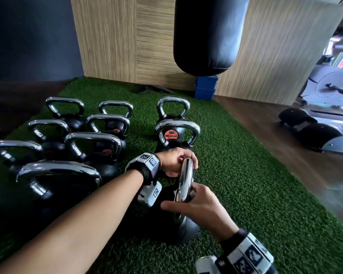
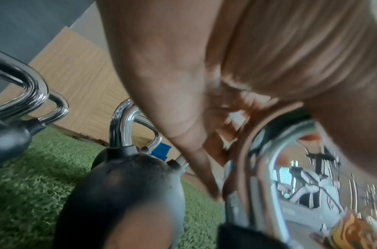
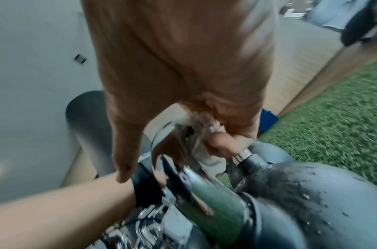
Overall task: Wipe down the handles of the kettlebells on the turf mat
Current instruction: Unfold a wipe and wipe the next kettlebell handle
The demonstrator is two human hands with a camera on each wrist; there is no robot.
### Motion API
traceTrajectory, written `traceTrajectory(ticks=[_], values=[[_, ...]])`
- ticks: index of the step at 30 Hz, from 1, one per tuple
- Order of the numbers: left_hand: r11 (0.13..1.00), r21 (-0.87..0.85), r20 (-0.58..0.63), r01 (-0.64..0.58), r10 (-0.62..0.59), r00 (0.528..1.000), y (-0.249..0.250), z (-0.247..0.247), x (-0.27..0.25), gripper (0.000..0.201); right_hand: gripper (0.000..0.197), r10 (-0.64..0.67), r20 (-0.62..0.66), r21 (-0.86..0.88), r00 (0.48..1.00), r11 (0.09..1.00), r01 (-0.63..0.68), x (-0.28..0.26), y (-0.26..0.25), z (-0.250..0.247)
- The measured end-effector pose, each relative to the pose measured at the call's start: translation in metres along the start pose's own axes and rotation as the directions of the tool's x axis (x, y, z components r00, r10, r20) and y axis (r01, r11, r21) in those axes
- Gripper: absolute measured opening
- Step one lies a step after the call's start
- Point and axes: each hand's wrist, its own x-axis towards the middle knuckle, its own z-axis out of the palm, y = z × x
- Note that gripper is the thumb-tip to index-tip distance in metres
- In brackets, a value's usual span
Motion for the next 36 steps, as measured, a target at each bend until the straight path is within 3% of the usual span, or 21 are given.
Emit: traceTrajectory(ticks=[3,7,9,11,14,16,18,22,25,29,32,35,36], values=[[0.999,-0.040,-0.012,0.005,-0.006,1.000,0.000,0.002,-0.001,0.040,0.057,-0.008,-0.134,-0.179,0.991,0.984,-0.016,0.007,-0.006,0.002],[0.997,-0.063,-0.091,0.052,-0.057,0.994,0.004,0.002,-0.013,0.034,0.045,-0.008,-0.050,-0.188,0.999,0.982,-0.002,0.008,-0.005,-0.010],[0.994,-0.062,-0.186,0.088,-0.098,0.978,0.007,0.002,-0.025,0.026,0.040,-0.033,-0.007,-0.247,0.999,0.969,0.030,0.007,0.003,-0.024],[0.984,-0.012,-0.315,0.179,-0.174,0.933,0.009,0.002,-0.041,0.023,0.028,-0.055,-0.014,-0.262,0.998,0.964,0.049,0.009,0.012,-0.041],[0.944,-0.043,-0.488,0.326,-0.304,0.818,0.012,0.009,-0.072,0.029,0.025,-0.088,-0.050,-0.303,0.995,0.951,0.069,0.013,0.024,-0.066],[0.926,-0.061,-0.578,0.372,-0.337,0.744,0.015,0.020,-0.096,0.034,0.024,-0.111,-0.110,-0.329,0.988,0.942,0.069,0.021,0.028,-0.078],[0.930,-0.064,-0.628,0.363,-0.321,0.710,0.017,0.030,-0.118,0.038,0.024,-0.134,-0.168,-0.381,0.977,0.923,0.061,0.031,0.028,-0.083],[0.959,-0.058,-0.646,0.277,-0.248,0.722,0.019,0.036,-0.135,0.045,0.039,-0.203,-0.131,-0.396,0.970,0.908,0.137,0.042,0.026,-0.085],[0.970,-0.059,-0.662,0.236,-0.215,0.718,0.017,0.037,-0.132,0.054,0.039,-0.303,-0.081,-0.443,0.949,0.864,0.238,0.042,0.027,-0.091],[0.979,-0.069,-0.667,0.191,-0.187,0.721,0.012,0.038,-0.129,0.051,0.040,-0.367,-0.065,-0.497,0.928,0.818,0.289,0.042,0.032,-0.093],[0.984,0.016,-0.596,0.177,-0.133,0.792,0.015,0.029,-0.130,0.055,0.041,-0.354,0.010,-0.520,0.935,0.797,0.307,0.046,0.036,-0.103],[0.975,-0.090,-0.317,0.203,-0.222,0.922,0.012,0.002,-0.131,0.061,0.039,-0.240,0.187,-0.480,0.953,0.824,0.302,0.057,0.031,-0.123],[0.963,-0.130,-0.221,0.234,-0.258,0.941,0.013,-0.009,-0.129,0.069,0.038,-0.218,0.250,-0.429,0.943,0.848,0.310,0.063,0.029,-0.130]])
